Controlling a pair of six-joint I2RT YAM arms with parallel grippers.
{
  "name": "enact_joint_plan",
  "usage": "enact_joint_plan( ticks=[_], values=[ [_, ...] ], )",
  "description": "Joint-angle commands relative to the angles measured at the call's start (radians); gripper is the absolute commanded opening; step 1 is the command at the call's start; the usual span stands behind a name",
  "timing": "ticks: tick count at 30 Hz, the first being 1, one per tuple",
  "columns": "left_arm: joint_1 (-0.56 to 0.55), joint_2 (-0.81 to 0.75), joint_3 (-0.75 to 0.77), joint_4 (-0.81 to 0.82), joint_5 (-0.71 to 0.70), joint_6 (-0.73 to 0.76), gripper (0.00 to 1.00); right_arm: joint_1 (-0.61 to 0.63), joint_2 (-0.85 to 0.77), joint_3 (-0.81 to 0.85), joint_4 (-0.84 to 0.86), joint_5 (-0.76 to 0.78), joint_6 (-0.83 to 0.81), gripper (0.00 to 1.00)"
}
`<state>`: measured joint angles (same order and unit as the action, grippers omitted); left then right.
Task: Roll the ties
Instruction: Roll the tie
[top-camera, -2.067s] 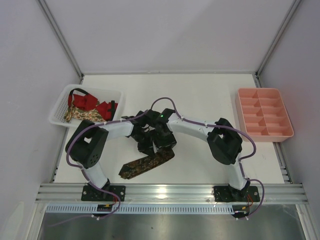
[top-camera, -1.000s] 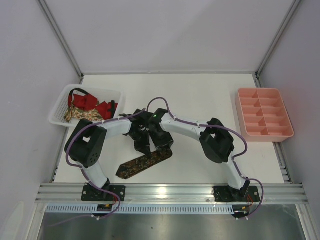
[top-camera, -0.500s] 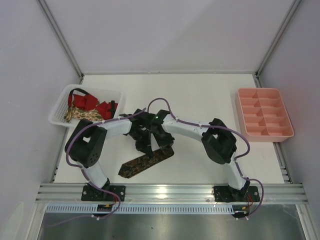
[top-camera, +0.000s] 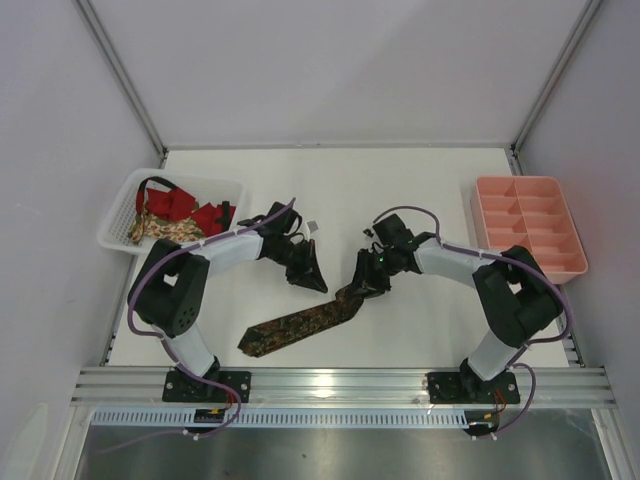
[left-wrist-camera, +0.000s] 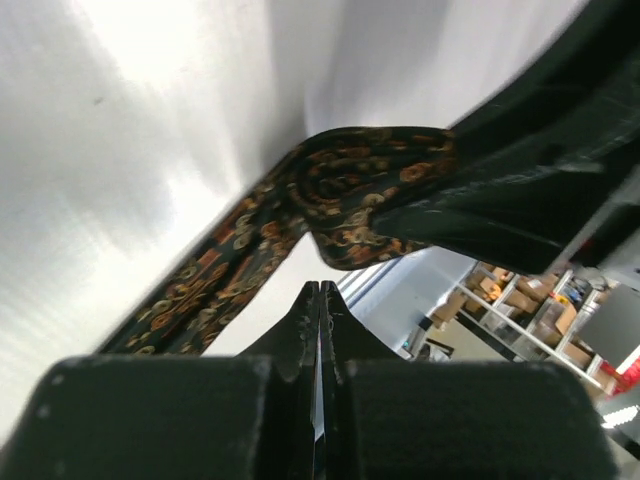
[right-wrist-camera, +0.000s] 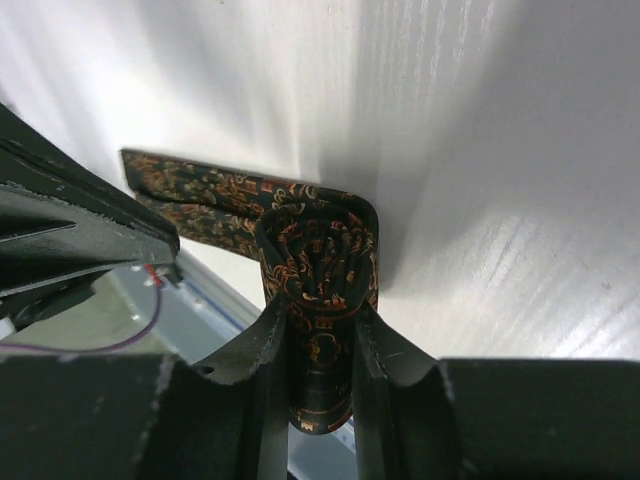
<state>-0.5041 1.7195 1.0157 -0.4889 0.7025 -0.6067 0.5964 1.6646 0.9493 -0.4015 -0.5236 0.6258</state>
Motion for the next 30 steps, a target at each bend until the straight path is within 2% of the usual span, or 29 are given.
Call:
enact_joint_plan(
  ticks=[1,5,14,20,30],
  values=[
    [-0.001,0.0,0.004,0.096,0.11,-0.047,0.01,-0.05,-0.046,-0.076,0.258,-0.2,0.035,0.0],
    [-0.028,0.038,-0.003,0.188,0.179,-0.119,0.0,-0.093,-0.034,-0.144,0.323,-0.274,0.011,0.0],
    [-0.112,0.074,-0.011,0.227,0.164,-0.156,0.0,-0.145,0.05,-0.149,0.231,-0.375,-0.181,0.0],
    [-0.152,0.084,-0.042,0.236,0.143,-0.162,0.01,-0.147,0.07,-0.109,0.116,-0.345,-0.284,0.0],
    [-0.189,0.156,-0.017,0.188,0.089,-0.151,0.01,-0.096,0.061,-0.038,0.035,-0.274,-0.288,0.0]
  ],
)
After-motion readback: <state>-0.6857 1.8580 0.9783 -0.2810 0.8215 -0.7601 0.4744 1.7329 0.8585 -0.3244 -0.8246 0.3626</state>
